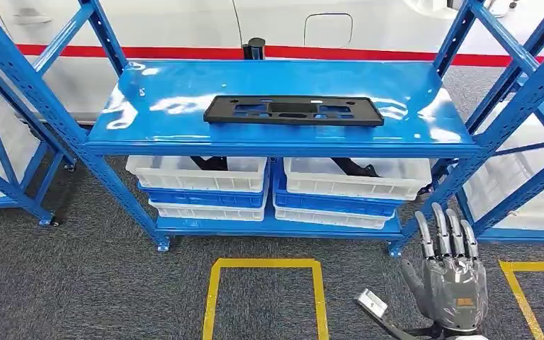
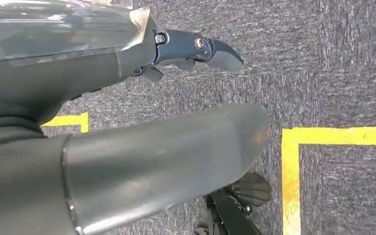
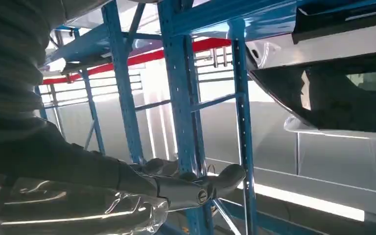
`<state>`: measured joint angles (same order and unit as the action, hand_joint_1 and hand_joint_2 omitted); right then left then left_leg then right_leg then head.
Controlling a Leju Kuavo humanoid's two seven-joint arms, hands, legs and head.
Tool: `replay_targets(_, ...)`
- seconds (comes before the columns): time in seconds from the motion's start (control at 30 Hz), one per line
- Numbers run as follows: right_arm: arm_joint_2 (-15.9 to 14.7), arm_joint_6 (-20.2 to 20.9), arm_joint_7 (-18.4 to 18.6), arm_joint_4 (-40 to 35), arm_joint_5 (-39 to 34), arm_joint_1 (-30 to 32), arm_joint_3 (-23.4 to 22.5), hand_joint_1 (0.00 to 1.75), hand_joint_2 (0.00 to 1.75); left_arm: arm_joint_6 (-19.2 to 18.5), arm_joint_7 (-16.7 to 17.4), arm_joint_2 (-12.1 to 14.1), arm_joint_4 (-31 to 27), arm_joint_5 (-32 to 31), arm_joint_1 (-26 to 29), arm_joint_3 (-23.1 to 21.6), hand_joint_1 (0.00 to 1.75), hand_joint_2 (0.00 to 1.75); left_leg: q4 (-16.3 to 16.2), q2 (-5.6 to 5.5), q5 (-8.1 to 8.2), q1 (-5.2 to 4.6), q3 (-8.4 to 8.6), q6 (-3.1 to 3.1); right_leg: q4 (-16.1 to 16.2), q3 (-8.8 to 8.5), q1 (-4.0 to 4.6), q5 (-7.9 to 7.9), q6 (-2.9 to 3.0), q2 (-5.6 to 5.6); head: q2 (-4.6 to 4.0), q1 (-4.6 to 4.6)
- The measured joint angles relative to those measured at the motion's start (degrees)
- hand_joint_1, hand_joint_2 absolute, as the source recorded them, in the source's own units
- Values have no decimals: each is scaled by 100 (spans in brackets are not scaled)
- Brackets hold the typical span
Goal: Take the parts from the cabinet and place them on the table.
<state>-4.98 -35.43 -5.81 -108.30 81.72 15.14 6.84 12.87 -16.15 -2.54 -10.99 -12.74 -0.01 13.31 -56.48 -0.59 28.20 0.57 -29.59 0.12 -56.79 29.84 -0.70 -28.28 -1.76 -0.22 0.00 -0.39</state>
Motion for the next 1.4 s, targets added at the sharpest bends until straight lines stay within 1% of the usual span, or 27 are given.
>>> replay_targets(0.47,4,-131,0,-2,-103,-153,0,0,175,-9,101,-2,0,-33,1,0,0,0,1,-1,0,0,-5,0,0,2,0,0,0,0,0,0)
replay_targets(0.5,11,-136,0,-2,-125,-152,0,0,175,-9,116,15,-4,-44,0,0,0,0,-7,2,13,-21,-10,57,86,-14,-92,58,-70,-4,-2,-4)
replay_targets(0.53,15,-138,-2,-35,-162,-148,0,0,175,-9,131,-2,-7,-57,-8,0,0,0,176,27,-53,-23,68,153,171,-76,-27,76,-91,-1,0,-22)
replay_targets(0.57,9,-149,-4,-59,-193,-138,-7,0,175,-11,142,-28,-9,-72,-2,0,0,0,349,47,-157,40,166,174,92,-17,-41,55,-78,-4,-2,-11)
replay_targets(0.6,15,-175,-4,-74,-212,-149,-4,0,175,-11,146,-31,-9,-76,-3,0,0,0,429,49,-192,58,212,210,-132,98,-28,-68,-58,8,-2,31)
replay_targets(0.67,11,-177,-7,-76,-221,-126,-11,0,175,-11,149,-35,-9,-76,-3,2,0,0,439,62,-188,92,213,198,-1028,568,-66,-411,-53,17,-2,42)
replay_targets(0.7,11,-181,-7,-76,-223,-114,-9,0,175,-9,149,-41,-9,-76,-2,0,0,0,437,62,-179,104,213,185,-1401,780,-96,-515,-82,17,-2,39)
replay_targets(0.73,13,-184,-7,-76,-223,-107,-9,0,175,-6,151,-50,-9,-76,2,2,0,0,430,59,-162,126,220,153,-1604,918,-130,-517,-146,16,-2,39)
replay_targets(0.77,11,-186,-7,-76,-223,-103,-9,0,175,-4,151,-61,-9,-76,5,2,0,0,417,51,-138,160,234,110,-1493,889,-170,-417,-234,16,-2,39)
replay_targets(0.8,13,-188,-7,-76,-227,-104,-9,0,175,5,153,-72,-9,-76,7,2,0,0,377,38,-92,221,255,39,-1102,710,-224,-202,-359,13,-2,39)
replay_targets(0.83,13,-188,-7,-76,-232,-104,-9,0,175,13,153,-83,-9,-76,7,4,0,0,299,24,-21,284,264,-57,-566,454,-290,45,-505,6,-2,39)
replay_targets(0.87,15,-188,-7,-76,-234,-107,-9,0,175,29,155,-83,-9,-76,7,9,0,0,175,16,71,312,242,-154,-124,255,-376,190,-629,-2,-2,63)
replay_targets(0.9,22,-188,-9,-50,-234,-114,-7,0,175,53,164,3,-13,-76,4,22,0,0,85,4,161,247,159,-258,-279,320,-325,39,-627,67,0,127)
replay_targets(0.93,28,-192,-24,-88,-236,-103,-9,0,175,61,175,-44,-15,-90,1,22,0,0,-13,14,261,266,132,-299,-273,291,-355,-22,-412,94,-2,158)
replay_targets(0.97,28,-190,-24,-83,-236,-84,-13,0,175,90,188,-50,-24,-87,-1,26,0,0,23,10,254,251,160,-298,-322,317,-351,-63,-307,92,-2,78)
replay_targets(1.0,31,-190,-26,-83,-236,-89,-15,0,175,96,195,-48,-35,-90,6,28,0,0,50,9,255,263,182,-305,-349,311,-359,-81,-248,95,-2,11)
replay_targets(1.03,39,-190,-35,-85,-236,-101,-15,0,175,99,208,-46,-39,-90,4,33,0,0,47,9,261,285,197,-320,-373,281,-335,-108,-205,100,0,0)
replay_targets(1.07,48,-190,-35,-92,-236,-87,-15,0,175,99,221,-59,-42,-90,1,35,0,0,-65,48,296,287,182,-314,-353,257,-314,-117,-148,100,-2,-33)
replay_targets(1.1,50,-190,-35,-101,-236,-82,-15,0,175,99,223,-61,-55,-90,-7,39,0,0,-355,73,412,279,56,-277,-345,212,-290,-142,-114,90,-2,-59)
replay_targets(1.13,50,-190,-37,-111,-236,-100,-17,0,175,96,225,-70,-55,-92,-7,44,0,0,-827,73,609,247,-214,-240,-332,181,-258,-166,-77,86,-2,-59)
replay_targets(1.2,61,-190,-37,-111,-234,-103,-15,0,175,99,232,-79,-55,-92,9,61,0,0,-1854,72,960,182,-880,-171,-330,153,-170,-220,4,85,-2,-72)
replay_targets(1.23,66,-190,-37,-111,-236,-96,-15,0,175,98,232,-79,-55,-92,21,66,0,0,-2116,72,952,149,-1120,-120,-330,121,-121,-250,45,88,-2,-68)
replay_targets(1.27,66,-190,-37,-111,-234,-100,-15,0,175,98,232,-79,-55,-92,28,68,0,0,-2092,71,799,111,-1211,-44,-329,76,-79,-282,80,92,-2,-68)
replay_targets(1.3,66,-190,-39,-111,-234,-99,-15,0,175,99,232,-81,-55,-92,28,72,0,0,-1843,68,520,59,-1187,57,-327,14,-40,-323,102,100,-2,-74)
replay_targets(1.33,70,-190,-39,-114,-234,-100,-15,0,175,99,232,-83,-55,-92,26,74,0,0,-1371,56,142,-9,-1050,198,-314,-73,14,-377,114,102,-2,-72)
replay_targets(1.37,70,-190,-39,-116,-234,-102,-15,0,175,99,232,-83,-55,-92,27,77,0,0,-947,42,-136,-74,-911,321,-296,-143,43,-415,130,102,-2,-74)
replay_targets(1.4,79,-190,-39,-111,-234,-100,-15,0,175,103,232,-33,-55,-92,30,85,0,0,-621,30,-267,-185,-783,534,-245,-139,-19,-454,154,106,-2,-48)
